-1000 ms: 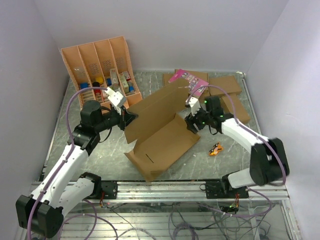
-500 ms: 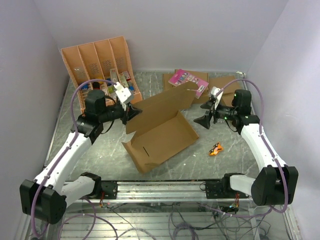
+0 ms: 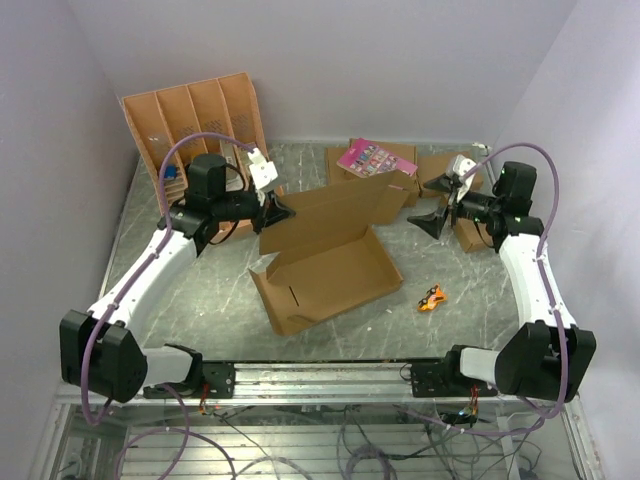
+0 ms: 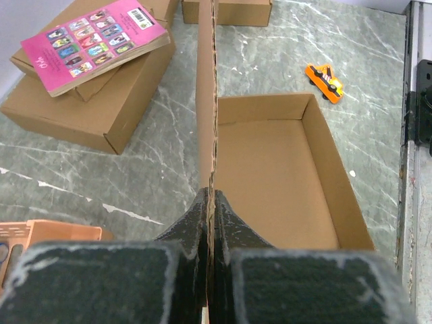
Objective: Fold the paper box
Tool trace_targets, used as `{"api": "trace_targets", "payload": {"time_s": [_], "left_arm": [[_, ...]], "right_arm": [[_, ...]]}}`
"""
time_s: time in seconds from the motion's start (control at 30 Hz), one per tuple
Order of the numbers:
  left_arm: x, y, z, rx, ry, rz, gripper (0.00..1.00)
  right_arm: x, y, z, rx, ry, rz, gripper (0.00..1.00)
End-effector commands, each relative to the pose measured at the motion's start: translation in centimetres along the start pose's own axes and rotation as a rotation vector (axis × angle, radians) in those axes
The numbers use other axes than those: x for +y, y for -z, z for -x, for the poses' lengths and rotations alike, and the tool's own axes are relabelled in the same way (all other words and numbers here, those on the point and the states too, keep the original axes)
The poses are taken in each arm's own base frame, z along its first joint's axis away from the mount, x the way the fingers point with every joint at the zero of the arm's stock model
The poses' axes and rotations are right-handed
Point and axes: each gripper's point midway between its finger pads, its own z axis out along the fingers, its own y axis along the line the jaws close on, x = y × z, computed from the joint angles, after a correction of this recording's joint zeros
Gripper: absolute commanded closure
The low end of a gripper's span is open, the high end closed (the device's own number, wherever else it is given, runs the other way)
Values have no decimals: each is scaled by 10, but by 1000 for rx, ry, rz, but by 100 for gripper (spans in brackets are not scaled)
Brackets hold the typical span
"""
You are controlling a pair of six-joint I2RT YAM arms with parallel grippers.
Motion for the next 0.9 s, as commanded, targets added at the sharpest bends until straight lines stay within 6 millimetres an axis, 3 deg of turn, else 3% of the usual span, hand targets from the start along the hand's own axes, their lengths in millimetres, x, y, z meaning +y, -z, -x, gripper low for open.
{"api": "trace_targets", "payload": {"time_s": [0.0, 0.07, 0.27, 0.53, 0.7, 0.87], "left_arm": [[-7, -3, 19, -31, -79, -90, 93], [-7, -4, 21, -38, -96, -97, 93], [-8, -3, 30, -67, -143, -107, 93], [-12, 0, 40, -88, -185, -121, 93], [-13, 1, 40, -86, -198, -123, 93], [-13, 2, 41, -90, -209, -125, 93]], "right_arm": [[-4, 1, 21, -19, 222, 54, 0], [1, -2, 25, -6, 314, 110, 0], [-26, -9, 40, 82, 288, 104, 0], [-1, -49, 16, 218, 183, 307, 8], [8, -59, 11, 239, 184, 334, 22], [11, -63, 10, 248, 187, 364, 50]]}}
